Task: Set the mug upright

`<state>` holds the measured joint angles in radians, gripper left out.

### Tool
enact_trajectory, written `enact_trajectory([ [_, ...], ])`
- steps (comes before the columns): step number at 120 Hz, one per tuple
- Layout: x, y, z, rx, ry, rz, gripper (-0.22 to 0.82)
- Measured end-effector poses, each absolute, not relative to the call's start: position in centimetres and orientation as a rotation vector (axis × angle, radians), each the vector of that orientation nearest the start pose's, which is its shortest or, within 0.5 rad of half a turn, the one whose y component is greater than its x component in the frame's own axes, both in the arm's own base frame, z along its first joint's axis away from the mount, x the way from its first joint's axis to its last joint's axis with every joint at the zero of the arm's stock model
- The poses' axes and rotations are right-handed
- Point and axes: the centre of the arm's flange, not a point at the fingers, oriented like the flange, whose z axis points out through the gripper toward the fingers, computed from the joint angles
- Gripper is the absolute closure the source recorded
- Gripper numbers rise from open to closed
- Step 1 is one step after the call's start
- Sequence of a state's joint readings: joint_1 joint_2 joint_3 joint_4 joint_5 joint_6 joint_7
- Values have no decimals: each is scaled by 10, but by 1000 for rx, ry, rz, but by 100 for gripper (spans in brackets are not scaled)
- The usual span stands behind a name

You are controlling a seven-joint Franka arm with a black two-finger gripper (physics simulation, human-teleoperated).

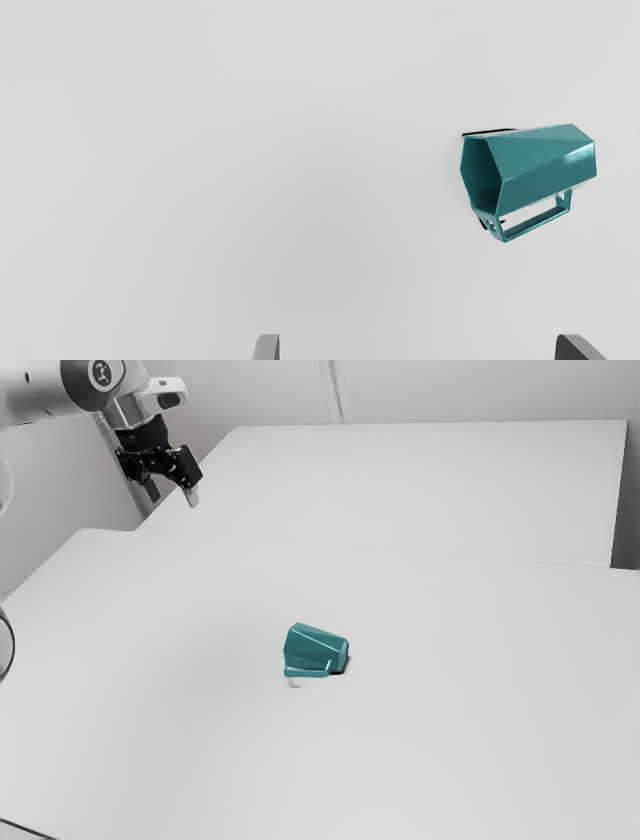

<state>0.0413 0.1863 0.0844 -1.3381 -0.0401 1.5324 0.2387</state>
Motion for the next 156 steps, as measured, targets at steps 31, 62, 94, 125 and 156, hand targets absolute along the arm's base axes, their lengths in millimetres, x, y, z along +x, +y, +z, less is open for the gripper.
enact_trajectory([
  [31,604,65,622,-3163,198,-18,0],
  [62,600,63,582,-3328,174,79,0],
  [94,589,68,491,-3635,102,99,0],
  [125,578,62,403,-3794,-31,-105,0],
  [156,575,63,340,-3885,-58,-249,0],
])
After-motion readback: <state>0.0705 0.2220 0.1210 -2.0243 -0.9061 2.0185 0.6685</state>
